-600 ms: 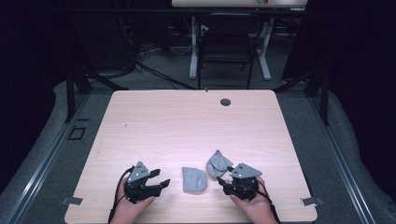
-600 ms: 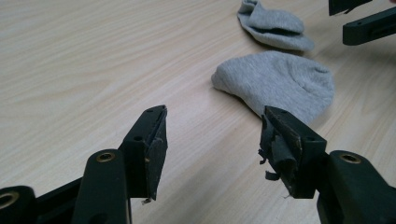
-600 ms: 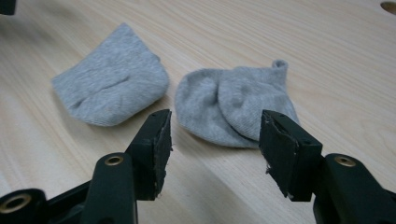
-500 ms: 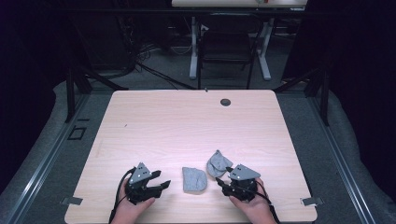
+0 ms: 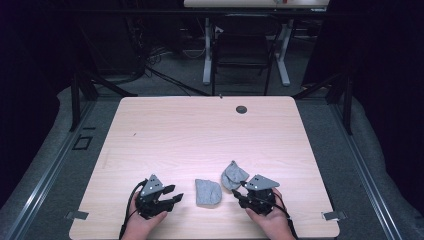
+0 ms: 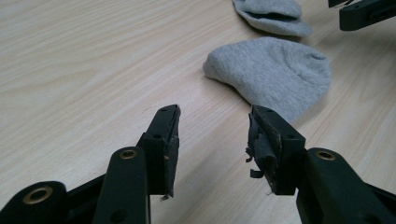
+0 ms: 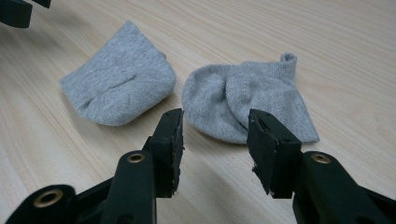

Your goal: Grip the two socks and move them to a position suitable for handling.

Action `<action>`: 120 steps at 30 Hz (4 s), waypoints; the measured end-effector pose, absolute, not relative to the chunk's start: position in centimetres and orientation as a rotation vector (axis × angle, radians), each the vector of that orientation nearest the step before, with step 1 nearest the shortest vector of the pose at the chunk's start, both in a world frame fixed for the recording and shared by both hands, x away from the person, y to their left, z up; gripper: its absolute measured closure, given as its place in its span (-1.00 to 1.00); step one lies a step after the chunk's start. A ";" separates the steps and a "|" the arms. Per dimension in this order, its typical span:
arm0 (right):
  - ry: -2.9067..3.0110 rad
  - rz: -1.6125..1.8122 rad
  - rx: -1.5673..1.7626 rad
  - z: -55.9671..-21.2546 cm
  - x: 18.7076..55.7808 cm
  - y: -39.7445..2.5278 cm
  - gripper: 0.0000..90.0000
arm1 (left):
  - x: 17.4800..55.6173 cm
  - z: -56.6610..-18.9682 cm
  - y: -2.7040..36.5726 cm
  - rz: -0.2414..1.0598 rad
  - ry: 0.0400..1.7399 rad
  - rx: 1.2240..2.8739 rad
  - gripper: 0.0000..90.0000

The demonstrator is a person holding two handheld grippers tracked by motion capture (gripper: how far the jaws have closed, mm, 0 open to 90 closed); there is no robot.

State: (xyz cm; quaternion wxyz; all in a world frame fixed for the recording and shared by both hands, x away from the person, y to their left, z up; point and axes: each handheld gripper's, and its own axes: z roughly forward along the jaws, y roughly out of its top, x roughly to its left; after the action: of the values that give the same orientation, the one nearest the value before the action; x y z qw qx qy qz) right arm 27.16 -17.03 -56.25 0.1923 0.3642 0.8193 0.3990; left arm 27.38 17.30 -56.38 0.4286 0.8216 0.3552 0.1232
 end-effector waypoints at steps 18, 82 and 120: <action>2.282 1.140 1.066 -55.8 27.4 -17.7 0.33 | 28.9 -55.8 12.3 0.299 0.823 2.100 0.51; 2.446 0.860 1.029 -56.7 33.8 -14.5 0.76 | 27.4 -54.1 17.6 0.244 0.905 2.014 0.25; 2.392 1.152 1.150 -54.2 30.1 -10.9 0.41 | 26.6 -56.0 14.8 0.193 0.854 2.114 0.31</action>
State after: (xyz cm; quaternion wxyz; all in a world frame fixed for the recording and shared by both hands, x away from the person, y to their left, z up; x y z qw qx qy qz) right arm 30.07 -10.86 -54.21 0.1236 0.3945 0.8204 0.3950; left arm 26.60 14.76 -56.04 0.4140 0.8410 0.3396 0.0770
